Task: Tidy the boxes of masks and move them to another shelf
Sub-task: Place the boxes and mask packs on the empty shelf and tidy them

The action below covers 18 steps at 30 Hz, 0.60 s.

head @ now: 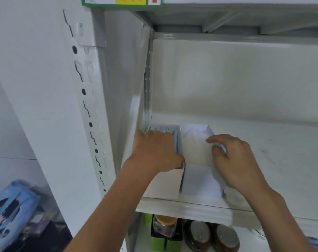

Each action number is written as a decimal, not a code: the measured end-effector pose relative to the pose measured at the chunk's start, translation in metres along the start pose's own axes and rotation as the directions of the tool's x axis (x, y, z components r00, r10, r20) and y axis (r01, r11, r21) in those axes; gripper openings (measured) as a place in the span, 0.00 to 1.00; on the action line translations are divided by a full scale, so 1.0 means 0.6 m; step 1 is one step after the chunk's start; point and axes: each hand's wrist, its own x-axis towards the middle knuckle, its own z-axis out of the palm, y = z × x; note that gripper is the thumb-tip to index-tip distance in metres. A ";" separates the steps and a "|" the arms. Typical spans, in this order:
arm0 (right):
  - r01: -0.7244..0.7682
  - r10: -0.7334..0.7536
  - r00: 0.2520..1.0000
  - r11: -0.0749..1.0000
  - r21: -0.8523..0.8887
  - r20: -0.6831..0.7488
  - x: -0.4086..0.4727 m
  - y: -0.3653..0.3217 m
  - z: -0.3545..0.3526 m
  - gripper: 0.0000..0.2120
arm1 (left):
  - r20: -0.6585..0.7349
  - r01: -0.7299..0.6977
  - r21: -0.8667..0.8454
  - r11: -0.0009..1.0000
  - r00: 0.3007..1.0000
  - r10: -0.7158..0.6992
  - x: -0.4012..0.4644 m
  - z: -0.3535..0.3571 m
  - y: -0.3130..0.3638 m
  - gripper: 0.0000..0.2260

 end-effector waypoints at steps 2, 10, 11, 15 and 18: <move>0.014 -0.013 0.999 1.000 -0.020 0.045 -0.006 0.013 0.006 0.16 | -0.011 0.008 -0.024 1.000 1.000 -0.008 0.002 0.000 0.003 0.12; 0.054 -0.053 0.998 0.998 -0.026 0.019 -0.014 0.024 0.030 0.14 | -0.207 0.088 -0.238 0.967 0.969 -0.139 -0.002 0.014 -0.005 0.04; 0.058 -0.057 0.998 0.998 -0.022 0.008 -0.016 0.025 0.030 0.13 | -0.249 0.098 -0.278 0.955 0.953 -0.171 -0.004 0.016 -0.008 0.04; 0.056 -0.056 0.998 0.998 0.003 -0.019 -0.021 0.027 0.033 0.13 | -0.339 0.085 -0.308 0.948 0.921 -0.192 -0.020 0.027 -0.004 0.12; 0.050 -0.050 0.999 0.999 -0.006 -0.002 -0.021 0.025 0.033 0.13 | -0.393 0.000 -0.329 0.944 0.910 -0.137 -0.030 0.029 0.000 0.16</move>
